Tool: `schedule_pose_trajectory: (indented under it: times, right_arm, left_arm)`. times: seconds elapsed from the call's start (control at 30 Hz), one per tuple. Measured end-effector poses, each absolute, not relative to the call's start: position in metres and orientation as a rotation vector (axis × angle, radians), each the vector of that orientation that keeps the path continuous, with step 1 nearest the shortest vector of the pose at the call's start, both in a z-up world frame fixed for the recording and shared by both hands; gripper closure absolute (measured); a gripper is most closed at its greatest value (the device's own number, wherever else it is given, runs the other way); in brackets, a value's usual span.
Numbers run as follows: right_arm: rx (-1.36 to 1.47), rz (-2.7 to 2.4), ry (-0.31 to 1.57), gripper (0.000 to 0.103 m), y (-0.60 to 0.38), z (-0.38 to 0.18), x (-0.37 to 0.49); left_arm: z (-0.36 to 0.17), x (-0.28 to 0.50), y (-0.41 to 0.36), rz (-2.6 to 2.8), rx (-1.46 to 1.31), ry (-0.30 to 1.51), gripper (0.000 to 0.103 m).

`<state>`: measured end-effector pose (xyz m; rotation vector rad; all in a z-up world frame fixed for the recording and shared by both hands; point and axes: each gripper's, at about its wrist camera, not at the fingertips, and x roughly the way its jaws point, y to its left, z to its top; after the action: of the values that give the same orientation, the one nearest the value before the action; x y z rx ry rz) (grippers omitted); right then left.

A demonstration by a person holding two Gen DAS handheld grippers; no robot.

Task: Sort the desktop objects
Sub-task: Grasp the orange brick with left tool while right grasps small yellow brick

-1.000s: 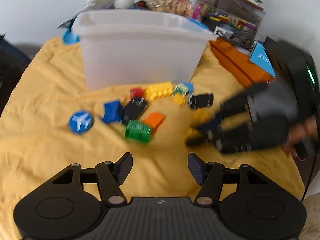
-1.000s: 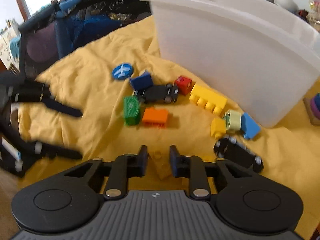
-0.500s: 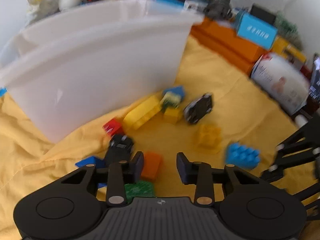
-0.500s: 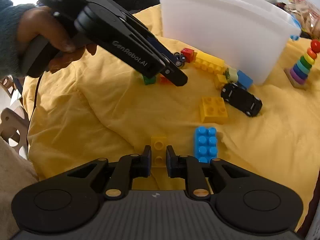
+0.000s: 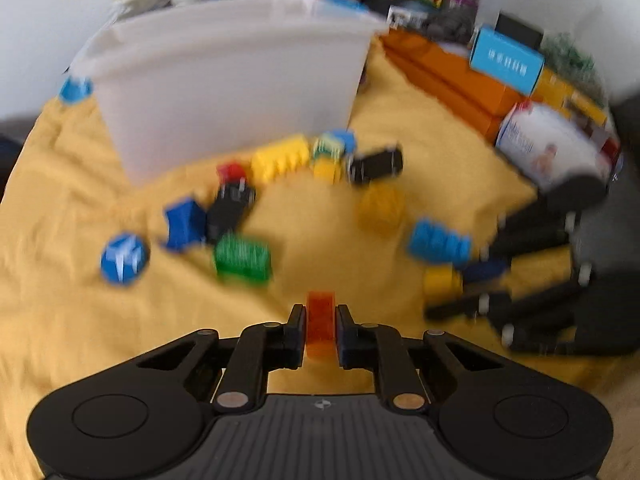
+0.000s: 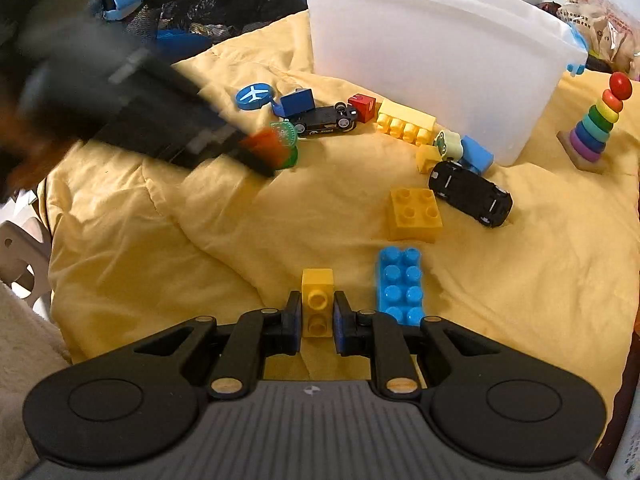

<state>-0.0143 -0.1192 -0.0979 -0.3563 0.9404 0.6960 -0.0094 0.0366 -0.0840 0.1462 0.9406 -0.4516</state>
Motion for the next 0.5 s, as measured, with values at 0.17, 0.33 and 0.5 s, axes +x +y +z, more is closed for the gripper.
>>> schedule_pose_trajectory:
  times: [0.17,0.33,0.5]
  right_arm:
    - [-0.389,0.713,0.927,0.085,-0.110,-0.097,-0.014]
    - [-0.423,0.726,0.919,0.083,-0.104,-0.099,-0.012]
    - [-0.385,0.708,0.907,0.079,-0.109,-0.097,-0.009]
  left_arm:
    - [-0.091,-0.026,0.036,-0.395,0.185,0.941,0.064]
    - [-0.084,-0.037,0.041,-0.364,0.128,0.915,0.062]
    - [-0.067,-0.043,0.034,-0.310,0.199,0.808,0.062]
